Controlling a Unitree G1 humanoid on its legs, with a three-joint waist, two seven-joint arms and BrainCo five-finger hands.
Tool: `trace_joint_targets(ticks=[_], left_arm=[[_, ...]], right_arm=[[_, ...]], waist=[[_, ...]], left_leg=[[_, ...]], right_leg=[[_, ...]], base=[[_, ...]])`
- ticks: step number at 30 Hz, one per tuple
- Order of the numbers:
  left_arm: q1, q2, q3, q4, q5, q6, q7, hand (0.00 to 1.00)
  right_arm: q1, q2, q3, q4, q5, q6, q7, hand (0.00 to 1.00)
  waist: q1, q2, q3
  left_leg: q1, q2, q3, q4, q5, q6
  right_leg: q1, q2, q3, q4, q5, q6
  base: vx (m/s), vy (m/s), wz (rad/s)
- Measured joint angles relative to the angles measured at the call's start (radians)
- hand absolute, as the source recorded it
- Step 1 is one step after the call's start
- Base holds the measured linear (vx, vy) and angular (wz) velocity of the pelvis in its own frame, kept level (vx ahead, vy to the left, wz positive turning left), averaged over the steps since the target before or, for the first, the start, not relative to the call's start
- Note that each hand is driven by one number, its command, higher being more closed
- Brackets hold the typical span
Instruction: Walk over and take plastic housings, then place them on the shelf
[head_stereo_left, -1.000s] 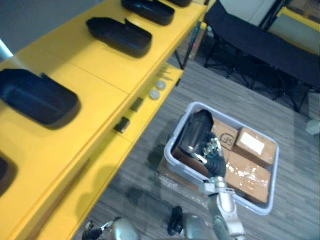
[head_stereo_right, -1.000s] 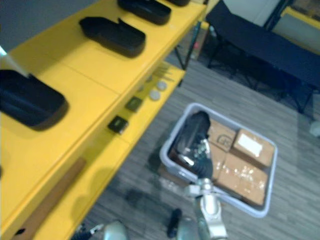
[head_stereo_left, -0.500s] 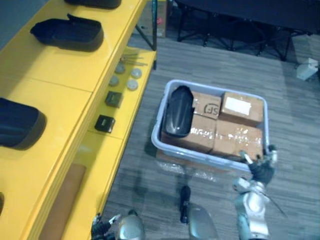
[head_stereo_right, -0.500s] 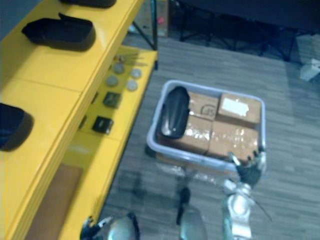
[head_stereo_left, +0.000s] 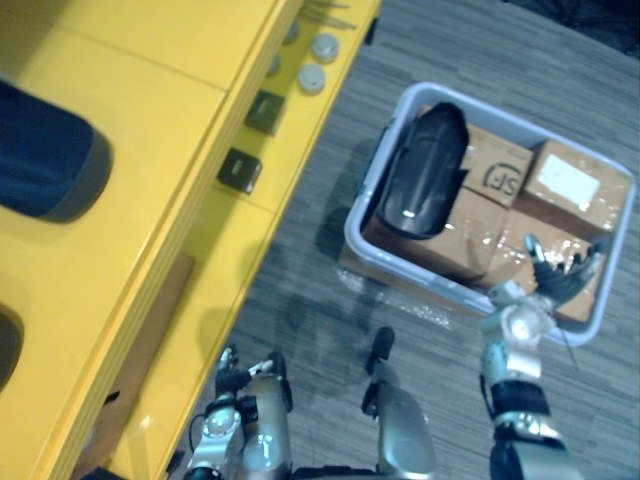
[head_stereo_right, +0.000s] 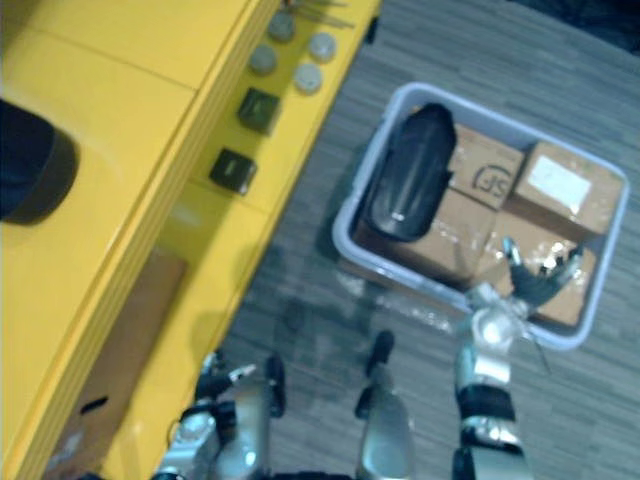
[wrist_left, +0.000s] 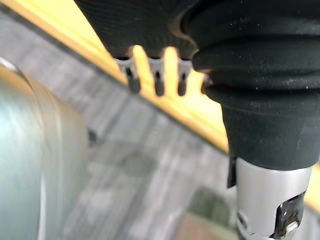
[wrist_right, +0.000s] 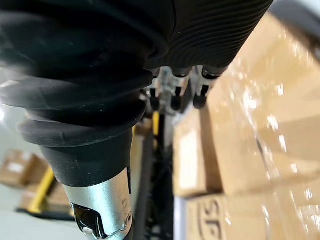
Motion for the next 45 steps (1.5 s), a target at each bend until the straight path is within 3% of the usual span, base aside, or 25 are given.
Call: trace_joint_targets(ticks=[2, 7, 12, 15, 24, 26, 31, 36, 37, 41, 45], left_arm=[[-0.002, 0.009, 0.011, 0.006, -0.031, 0.007, 0.001, 0.00], [-0.008, 0.010, 0.036, 0.046, -0.041, -0.006, -0.008, 0.00], [-0.005, 0.011, 0.036, 0.064, -0.072, -0.030, -0.030, 0.00], [-0.006, 0.008, 0.028, 0.062, -0.079, -0.035, -0.055, 0.00], [-0.004, 0.009, -0.013, 0.060, -0.117, -0.041, -0.059, 0.00], [-0.002, 0.008, -0.017, 0.059, -0.119, -0.051, -0.061, 0.00], [0.002, -0.008, -0.054, 0.062, -0.144, -0.064, -0.079, 0.00], [0.010, -0.005, -0.071, 0.063, -0.157, -0.066, -0.090, 0.00], [0.010, -0.005, -0.073, 0.063, -0.159, -0.066, -0.092, 0.00], [0.011, -0.005, -0.080, 0.064, -0.159, -0.065, -0.096, 0.00], [0.011, -0.005, -0.082, 0.064, -0.158, -0.064, -0.099, 0.00]], right_arm=[[-0.058, -0.046, 0.002, 0.067, 0.005, 0.019, 0.014, 0.00], [-0.172, -0.142, 0.004, 0.150, 0.016, 0.033, 0.013, 0.00], [-0.221, -0.207, 0.023, 0.229, 0.015, 0.104, 0.016, 0.00], [-0.272, -0.243, 0.043, 0.271, 0.000, 0.155, 0.034, 0.00], [-0.342, -0.302, 0.054, 0.388, 0.000, 0.295, 0.036, 0.00], [-0.370, -0.322, 0.074, 0.406, 0.000, 0.312, 0.037, 0.00], [-0.454, -0.410, 0.110, 0.466, -0.001, 0.400, 0.029, 0.00], [-0.490, -0.453, 0.132, 0.515, -0.009, 0.485, 0.075, 0.00], [-0.492, -0.470, 0.133, 0.528, -0.012, 0.497, 0.093, 1.00], [-0.498, -0.532, 0.133, 0.579, -0.061, 0.543, 0.173, 1.00], [-0.508, -0.569, 0.132, 0.614, -0.217, 0.620, 0.269, 1.00]], waist=[[0.024, 0.012, 0.014], [0.037, 0.037, 0.028], [0.058, 0.040, 0.030], [0.058, 0.060, 0.040], [0.082, 0.075, 0.043], [0.084, 0.085, 0.041], [0.112, 0.141, 0.050], [0.120, 0.144, 0.050], [0.125, 0.144, 0.050], [0.137, 0.157, 0.051], [0.142, 0.158, 0.050]], left_leg=[[-0.021, -0.002, -0.023, 0.013, 0.000, 0.000], [-0.073, -0.026, -0.060, 0.033, 0.007, 0.011], [-0.100, -0.039, -0.075, 0.048, 0.011, 0.018], [-0.122, -0.046, -0.097, 0.066, 0.014, 0.022], [-0.145, -0.060, -0.116, 0.077, 0.020, 0.030], [-0.162, -0.060, -0.120, 0.086, 0.020, 0.030], [-0.191, -0.072, -0.128, 0.101, 0.025, 0.037], [-0.209, -0.078, -0.143, 0.106, 0.026, 0.038], [-0.214, -0.081, -0.143, 0.106, 0.029, 0.039], [-0.234, -0.087, -0.166, 0.121, 0.032, 0.040], [-0.240, -0.087, -0.172, 0.122, 0.037, 0.038]], right_leg=[[-0.002, -0.001, -0.019, 0.007, -0.002, -0.002], [-0.050, -0.033, -0.036, 0.071, -0.026, 0.001], [-0.067, -0.048, -0.051, 0.094, -0.031, 0.001], [-0.068, -0.054, -0.072, 0.101, -0.031, 0.001], [-0.071, -0.066, -0.091, 0.107, -0.031, 0.002], [-0.084, -0.067, -0.098, 0.112, -0.031, 0.002], [-0.111, -0.081, -0.103, 0.131, -0.031, 0.002], [-0.124, -0.089, -0.109, 0.154, -0.041, 0.004], [-0.131, -0.094, -0.111, 0.162, -0.044, 0.003], [-0.136, -0.100, -0.133, 0.182, -0.054, 0.004], [-0.139, -0.101, -0.137, 0.190, -0.057, 0.002]], base=[[-0.07, 0.051, 0.29], [-0.08, 0.067, 0.22], [-0.07, 0.060, 0.15], [-0.07, 0.044, 0.18], [-0.06, 0.048, 0.08], [-0.06, 0.050, 0.06], [-0.06, 0.052, 0.04], [-0.06, 0.038, 0.08], [-0.08, 0.047, 0.13], [-0.05, 0.034, 0.17], [-0.05, 0.025, 0.05]])
